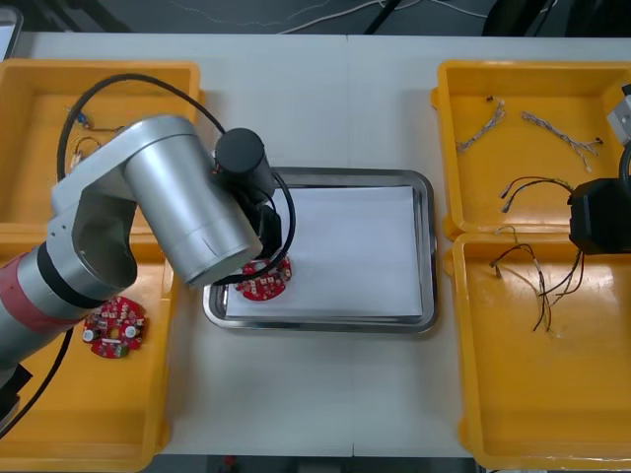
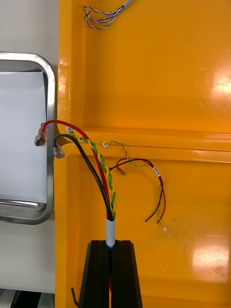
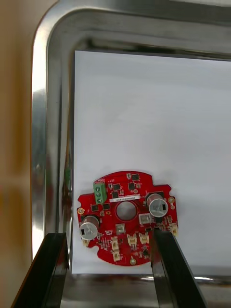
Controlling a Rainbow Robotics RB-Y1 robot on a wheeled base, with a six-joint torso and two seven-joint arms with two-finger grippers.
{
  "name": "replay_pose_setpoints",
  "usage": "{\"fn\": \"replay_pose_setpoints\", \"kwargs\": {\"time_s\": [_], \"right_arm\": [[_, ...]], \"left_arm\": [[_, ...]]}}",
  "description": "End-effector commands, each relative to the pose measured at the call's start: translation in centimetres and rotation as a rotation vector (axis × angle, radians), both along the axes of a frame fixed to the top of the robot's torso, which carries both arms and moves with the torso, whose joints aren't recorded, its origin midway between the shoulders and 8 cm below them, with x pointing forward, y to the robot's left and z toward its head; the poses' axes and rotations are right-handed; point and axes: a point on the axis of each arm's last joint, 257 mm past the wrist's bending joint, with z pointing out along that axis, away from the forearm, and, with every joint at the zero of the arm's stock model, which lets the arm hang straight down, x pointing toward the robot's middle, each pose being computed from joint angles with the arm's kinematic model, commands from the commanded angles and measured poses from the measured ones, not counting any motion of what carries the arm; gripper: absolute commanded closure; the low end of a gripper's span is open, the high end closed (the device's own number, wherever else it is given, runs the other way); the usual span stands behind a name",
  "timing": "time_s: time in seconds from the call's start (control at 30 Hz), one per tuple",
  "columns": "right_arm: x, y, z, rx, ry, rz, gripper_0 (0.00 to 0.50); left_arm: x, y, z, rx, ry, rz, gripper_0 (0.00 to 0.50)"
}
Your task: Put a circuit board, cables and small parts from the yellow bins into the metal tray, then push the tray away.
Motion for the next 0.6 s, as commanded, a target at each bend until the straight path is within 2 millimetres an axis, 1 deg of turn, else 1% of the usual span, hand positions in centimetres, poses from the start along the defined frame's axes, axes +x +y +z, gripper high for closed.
{"fn": "replay_pose_setpoints", "kwargs": {"time_s": [0.03, 0.07, 0.23, 0.33, 0.43, 0.47, 0.5, 0.6], "right_arm": [[0.4, -0.7, 1.1, -0.049, -0.023, 0.013, 0.5], [0.4, -0.7, 1.1, -0.049, -0.023, 0.013, 0.5], [0.4, -0.7, 1.1, -0.049, -0.023, 0.013, 0.5], [0.4, -0.7, 1.1, -0.049, -0.023, 0.013, 0.5], [0.4, -0.7, 1.1, -0.049, -0.023, 0.013, 0.5], [0.4, -0.7, 1.1, -0.049, -0.023, 0.013, 0.5], [-0.5, 0.2, -0.6, -0.041, 0.024, 0.041, 0.5], [-0.8, 0.9, -0.9, -0.047, 0.038, 0.066, 0.5]], "left_arm": [[-0.2, 1.6, 3.2, -0.031, -0.021, 0.026, 0.0], [-0.2, 1.7, 3.5, -0.035, -0.022, 0.028, 0.0], [0.1, 4.1, 5.9, -0.03, -0.003, 0.013, 0.0], [0.5, 5.4, 6.8, -0.026, 0.003, 0.01, 0.0], [0.9, 7.5, 7.8, 0.001, 0.0, 0.013, 0.0], [1.0, 7.8, 8.1, 0.006, -0.005, 0.012, 0.0], [1.2, 8.5, 8.5, 0.015, -0.009, 0.012, 0.0], [1.7, 9.9, 9.4, 0.028, -0.021, 0.015, 0.0]]}}
